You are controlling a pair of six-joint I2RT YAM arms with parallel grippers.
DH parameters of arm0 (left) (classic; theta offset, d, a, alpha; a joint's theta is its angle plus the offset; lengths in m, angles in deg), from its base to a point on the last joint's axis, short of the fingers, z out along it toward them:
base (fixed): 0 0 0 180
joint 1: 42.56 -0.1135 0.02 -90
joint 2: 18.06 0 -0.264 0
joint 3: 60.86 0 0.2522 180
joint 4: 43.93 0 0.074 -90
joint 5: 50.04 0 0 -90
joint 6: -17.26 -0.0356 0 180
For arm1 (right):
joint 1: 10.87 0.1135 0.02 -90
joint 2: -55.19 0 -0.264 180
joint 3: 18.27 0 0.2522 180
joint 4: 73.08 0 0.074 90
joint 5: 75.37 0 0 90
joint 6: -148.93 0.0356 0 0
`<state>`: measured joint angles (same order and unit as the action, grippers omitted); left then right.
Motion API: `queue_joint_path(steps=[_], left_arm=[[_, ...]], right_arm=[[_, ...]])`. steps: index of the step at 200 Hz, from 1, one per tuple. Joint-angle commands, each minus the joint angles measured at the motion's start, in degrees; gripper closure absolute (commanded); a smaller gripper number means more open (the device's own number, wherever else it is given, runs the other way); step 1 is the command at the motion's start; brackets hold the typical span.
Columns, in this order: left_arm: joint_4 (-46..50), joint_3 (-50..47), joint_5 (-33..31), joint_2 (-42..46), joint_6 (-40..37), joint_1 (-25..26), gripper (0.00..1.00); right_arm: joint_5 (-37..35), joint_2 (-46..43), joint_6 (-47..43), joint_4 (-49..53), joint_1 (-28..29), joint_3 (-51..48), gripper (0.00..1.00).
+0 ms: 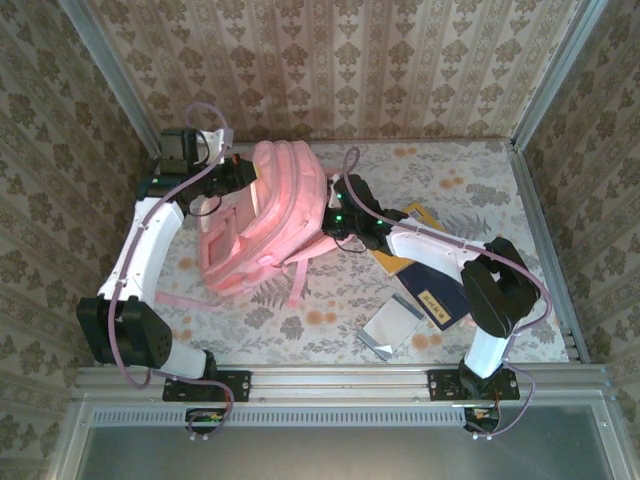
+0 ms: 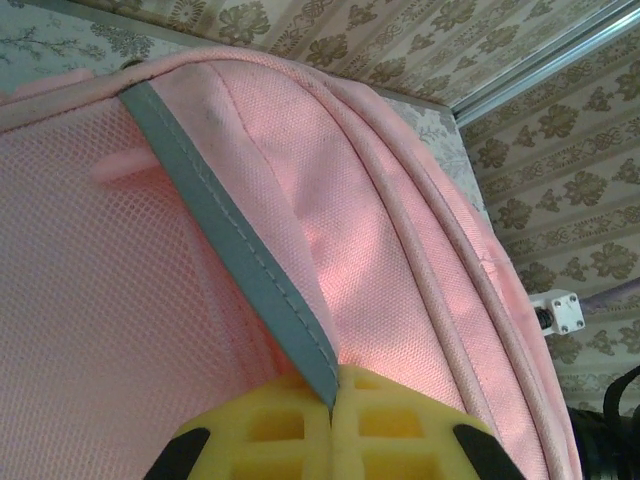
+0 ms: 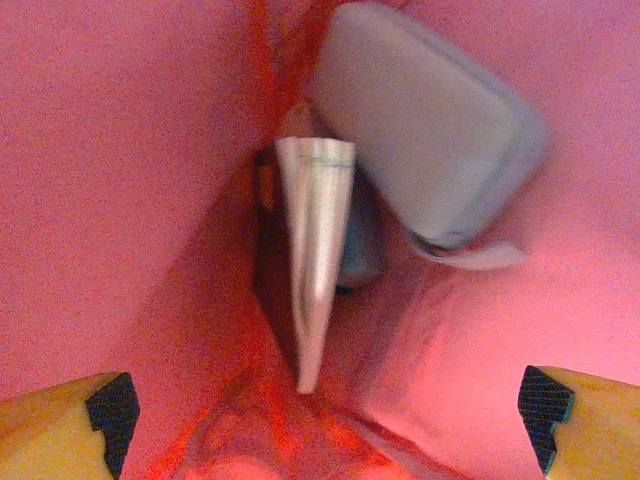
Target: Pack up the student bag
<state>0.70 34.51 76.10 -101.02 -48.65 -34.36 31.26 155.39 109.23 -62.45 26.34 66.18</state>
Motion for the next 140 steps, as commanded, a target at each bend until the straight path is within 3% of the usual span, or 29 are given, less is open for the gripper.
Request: queue_joint_path(steps=[1, 44, 78, 140], left_arm=[[-2.86, 0.10, -5.65, 2.22, -0.60, -1.02, 1.00], [-0.72, -1.88, -19.20, 5.18, -1.53, -0.82, 1.00], [0.77, 1.13, -18.93, 3.74, -2.29, -0.69, 1.00], [4.75, 3.85, -25.37, -2.39, -6.88, 5.03, 1.00]], right_arm=[[-3.98, -4.54, -3.69, 7.37, -2.10, -1.10, 0.00], [-17.36, -11.41, -12.37, 23.64, -2.90, -1.60, 0.02], [-22.10, -19.65, -15.75, 26.87, -4.07, -7.61, 0.10], [-23.94, -28.92, -15.19, 39.66, -6.63, -14.95, 0.07]])
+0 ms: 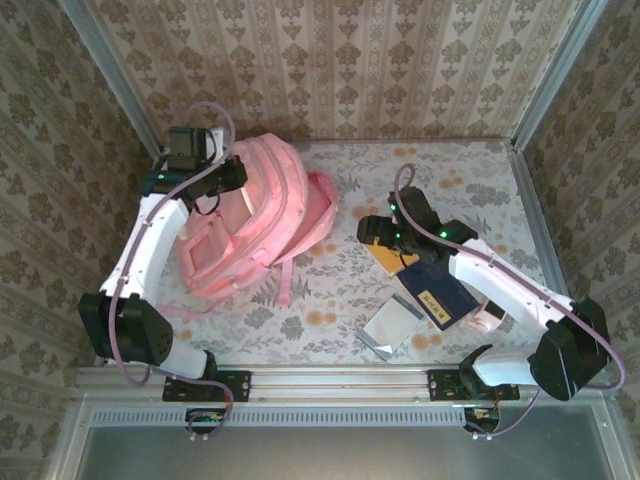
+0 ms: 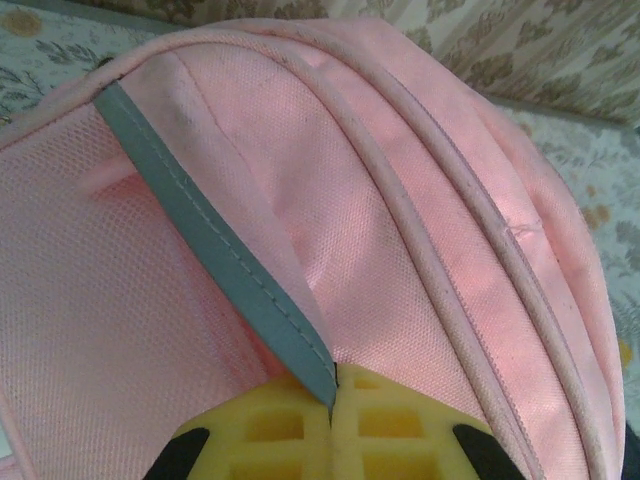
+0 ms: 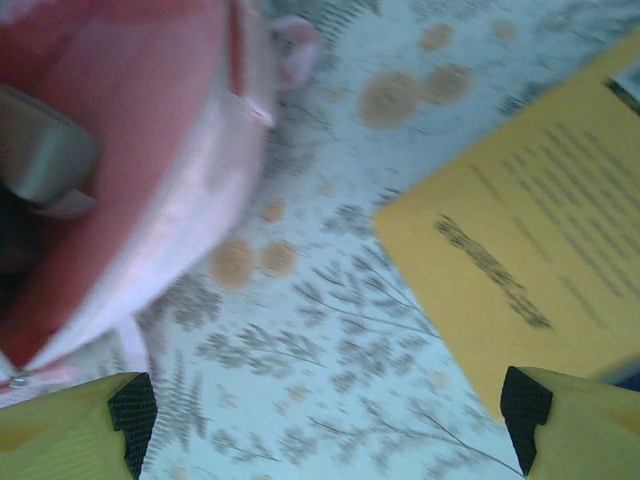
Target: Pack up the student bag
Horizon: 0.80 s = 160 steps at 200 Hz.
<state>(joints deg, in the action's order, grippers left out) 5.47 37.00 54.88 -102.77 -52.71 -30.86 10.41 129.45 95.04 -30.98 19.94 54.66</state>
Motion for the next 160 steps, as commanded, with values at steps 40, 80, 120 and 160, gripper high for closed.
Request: queue_joint_path(steps=[40, 80, 120, 160], left_arm=[[-0.74, -0.87, 0.03, -4.72, -1.36, 4.24, 1.00], [-1.87, -2.64, 6.19, -8.94, 1.33, 7.36, 0.81], [-2.52, -4.23, 7.68, -6.65, 3.65, 9.81, 0.55], [-3.75, -7.52, 8.13, -3.04, 4.71, 18.76, 0.49]], right_arm=[[0.96, -5.57, 0.83, 10.07, -0.75, -10.35, 0.06], [5.31, -6.06, 1.39, 11.37, -0.75, -15.33, 0.08], [7.60, -7.86, 3.54, 14.31, -0.75, -19.44, 0.07], [13.66, -14.80, 8.17, 15.19, -0.67, -25.02, 0.07]])
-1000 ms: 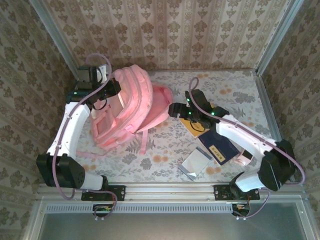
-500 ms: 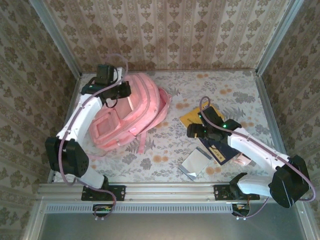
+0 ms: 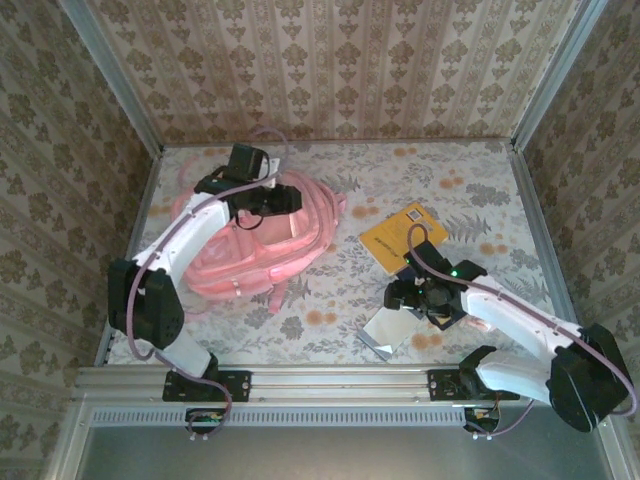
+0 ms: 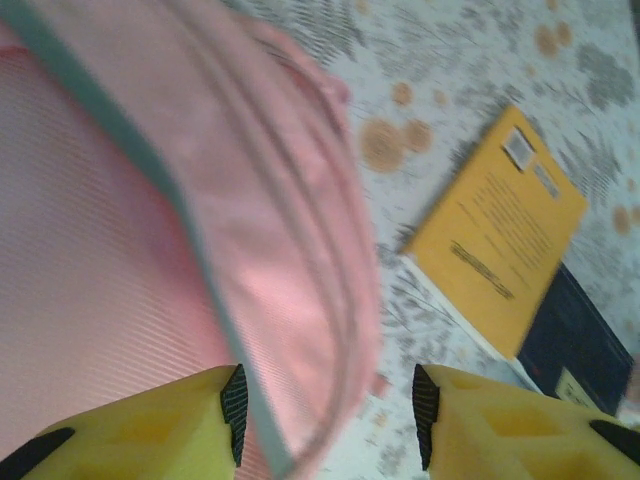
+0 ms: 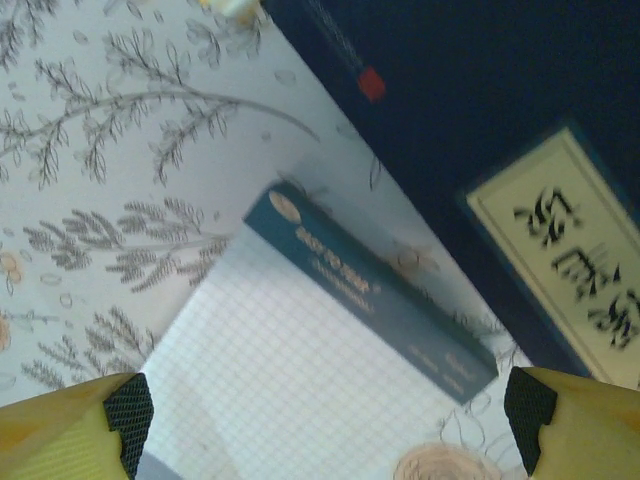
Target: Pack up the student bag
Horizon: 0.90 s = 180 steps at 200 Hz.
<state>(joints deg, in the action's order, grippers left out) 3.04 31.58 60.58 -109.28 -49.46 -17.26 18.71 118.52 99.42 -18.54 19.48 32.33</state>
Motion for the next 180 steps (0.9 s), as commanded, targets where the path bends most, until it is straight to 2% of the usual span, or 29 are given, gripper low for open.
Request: queue_joint_path(steps=[1, 30, 72, 101, 148, 153, 180], left_arm=[[-1.40, -2.24, 2.50, 3.49, 1.61, 5.40, 0.49], [-6.91, -6.28, 6.24, 3.76, 4.74, 11.37, 0.48], [-10.43, -7.04, 10.38, -4.51, 6.35, 19.22, 0.47], [-14.64, -9.44, 14.10, -8.81, 8.34, 19.97, 0.47], [-20.82, -15.44, 15.85, -11.43, 12.55, 19.88, 0.47], [-21.46, -15.77, 17.95, -11.99, 12.98, 19.91, 0.47], [-21.76, -16.35, 19.69, -14.24, 12.76, 19.98, 0.48]], right_arm=[[5.52, -4.02, 3.89, 2.79, -0.25, -2.84, 0.07], [10.97, -6.24, 6.73, -0.29, -0.25, -7.15, 0.07], [17.61, -1.01, 8.17, -8.38, -0.27, -10.12, 0.08], [18.29, 2.51, 8.06, -12.84, -0.29, -8.37, 0.08], [20.08, 11.17, 7.51, -18.53, -0.64, -2.10, 0.09], [20.38, 12.18, 7.58, -18.91, -0.64, -1.47, 0.09], [21.31, 15.06, 7.75, -20.59, -0.64, 1.26, 0.10]])
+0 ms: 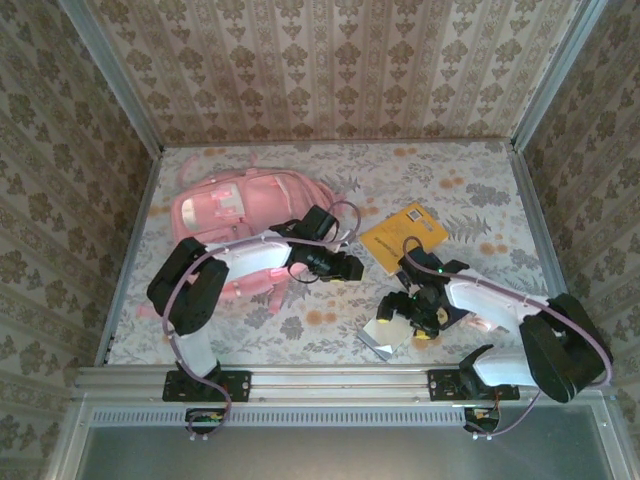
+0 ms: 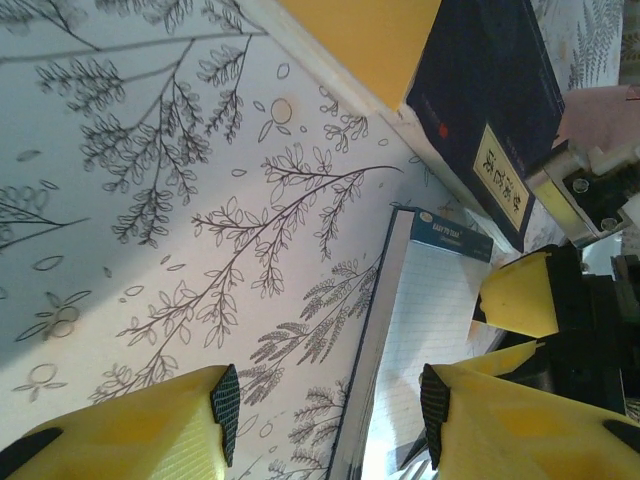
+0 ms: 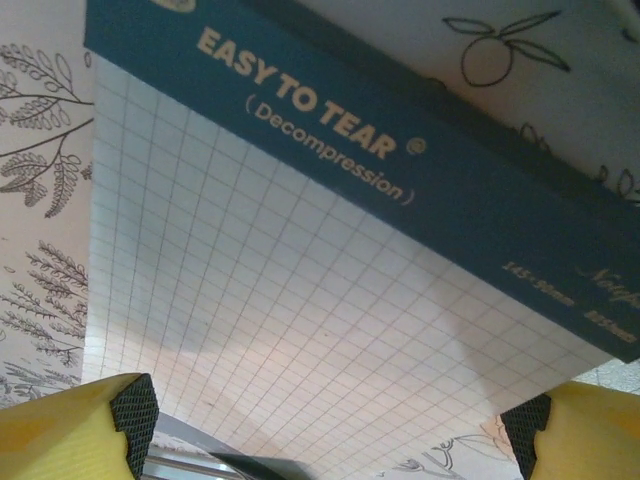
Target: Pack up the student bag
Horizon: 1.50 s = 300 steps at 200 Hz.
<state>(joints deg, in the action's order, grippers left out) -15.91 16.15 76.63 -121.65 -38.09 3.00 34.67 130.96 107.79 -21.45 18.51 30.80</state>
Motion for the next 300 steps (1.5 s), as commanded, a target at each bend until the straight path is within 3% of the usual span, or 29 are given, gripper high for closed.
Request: queue_joint_path(steps=[1, 51, 112, 140, 189, 227, 259, 300], left_arm=[[-2.78, -0.92, 3.66, -1.92, 1.34, -0.29, 0.48], [-2.84, -0.66, 4.30, -3.16, 1.20, -0.01, 0.49], [1.20, -0.77, 1.99, -2.78, 0.05, 0.16, 0.50], [3.48, -3.44, -4.14, 3.06, -0.66, -0.57, 0.49], [2.86, -4.59, -3.68, 2.57, -0.43, -0.49, 0.49], [2.95, -4.22, -3.80, 0.44, -0.53, 0.56, 0.49], [3.04, -4.40, -3.50, -0.09, -0.46, 0.57, 0.49], [2.39, -4.38, -1.85, -1.87, -0.29, 0.62, 0.49]], right_arm=[[5.36, 2.67, -0.62, -17.67, 0.32, 2.86, 0.10], [4.86, 3.33, -2.19, -14.59, 0.24, 5.83, 0.10], [6.30, 5.57, -1.14, -18.96, 0.26, 4.00, 0.11], [1.82, 2.10, -4.80, -14.70, 0.28, 3.44, 0.11], [-10.10, -12.22, -6.30, -3.16, -0.01, 1.08, 0.10], [-0.21, -18.28, -3.34, -2.02, -0.12, -5.77, 0.10], [8.51, -22.06, 1.73, -10.05, -0.11, -13.16, 0.12], [12.34, -23.55, 8.18, -20.98, -0.12, -18.72, 0.19]])
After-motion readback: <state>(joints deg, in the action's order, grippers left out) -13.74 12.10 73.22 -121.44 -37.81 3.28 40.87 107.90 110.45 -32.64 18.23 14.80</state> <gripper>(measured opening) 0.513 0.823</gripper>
